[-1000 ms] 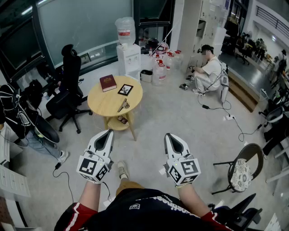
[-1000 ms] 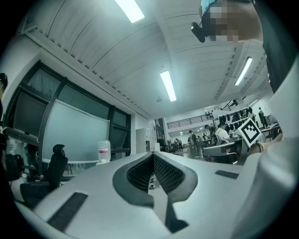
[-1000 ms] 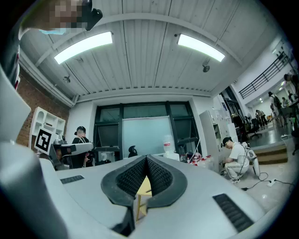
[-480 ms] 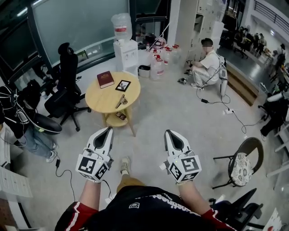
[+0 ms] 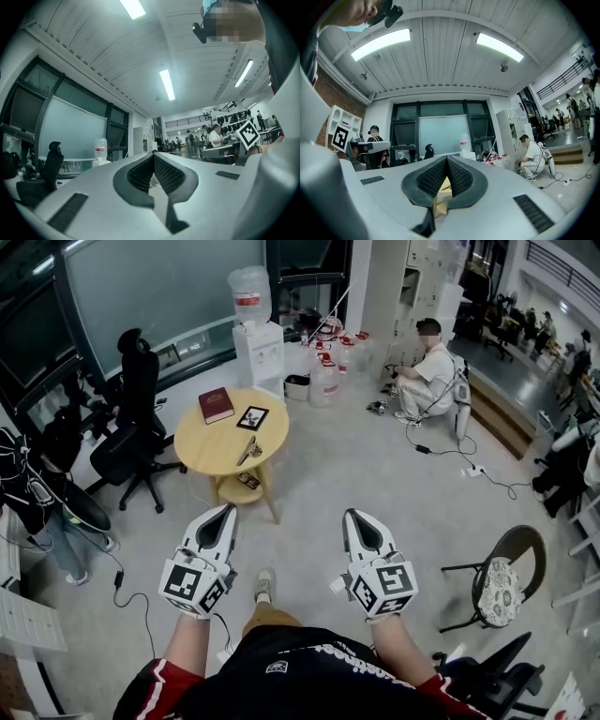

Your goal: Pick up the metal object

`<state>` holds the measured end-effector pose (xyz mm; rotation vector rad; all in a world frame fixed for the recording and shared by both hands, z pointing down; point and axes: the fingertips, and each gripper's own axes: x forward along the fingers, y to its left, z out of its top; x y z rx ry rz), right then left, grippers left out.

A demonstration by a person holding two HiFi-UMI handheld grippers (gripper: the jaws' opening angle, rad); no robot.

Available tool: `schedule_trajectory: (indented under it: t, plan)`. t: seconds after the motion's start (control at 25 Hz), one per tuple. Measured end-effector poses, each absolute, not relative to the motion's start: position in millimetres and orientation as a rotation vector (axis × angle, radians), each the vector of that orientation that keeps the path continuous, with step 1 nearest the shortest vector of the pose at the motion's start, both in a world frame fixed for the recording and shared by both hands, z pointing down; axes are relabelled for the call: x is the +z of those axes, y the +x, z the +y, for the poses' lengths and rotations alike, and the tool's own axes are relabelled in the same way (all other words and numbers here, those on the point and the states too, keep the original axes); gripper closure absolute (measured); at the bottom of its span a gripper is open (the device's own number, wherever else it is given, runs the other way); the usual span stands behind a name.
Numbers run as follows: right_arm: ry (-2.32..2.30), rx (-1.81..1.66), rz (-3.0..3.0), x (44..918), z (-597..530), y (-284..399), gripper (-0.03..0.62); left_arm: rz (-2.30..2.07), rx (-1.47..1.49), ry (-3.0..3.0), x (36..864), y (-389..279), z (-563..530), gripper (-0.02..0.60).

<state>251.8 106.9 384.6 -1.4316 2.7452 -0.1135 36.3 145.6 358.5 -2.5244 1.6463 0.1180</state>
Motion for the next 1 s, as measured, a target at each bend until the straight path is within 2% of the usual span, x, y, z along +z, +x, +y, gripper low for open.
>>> schedule_trajectory:
  t: [0.36,1.0]
  plan:
    - [-1.383,-0.151,2.725,385.1,98.2,254.8,0.566,1.665,0.103,-2.534,370.8,33.3,135.4,0.565]
    - [-1.348,-0.19,2.783,384.0,45.4,217.2,0.566,1.745,0.1,-2.561,383.0,2.3,83.9,0.565]
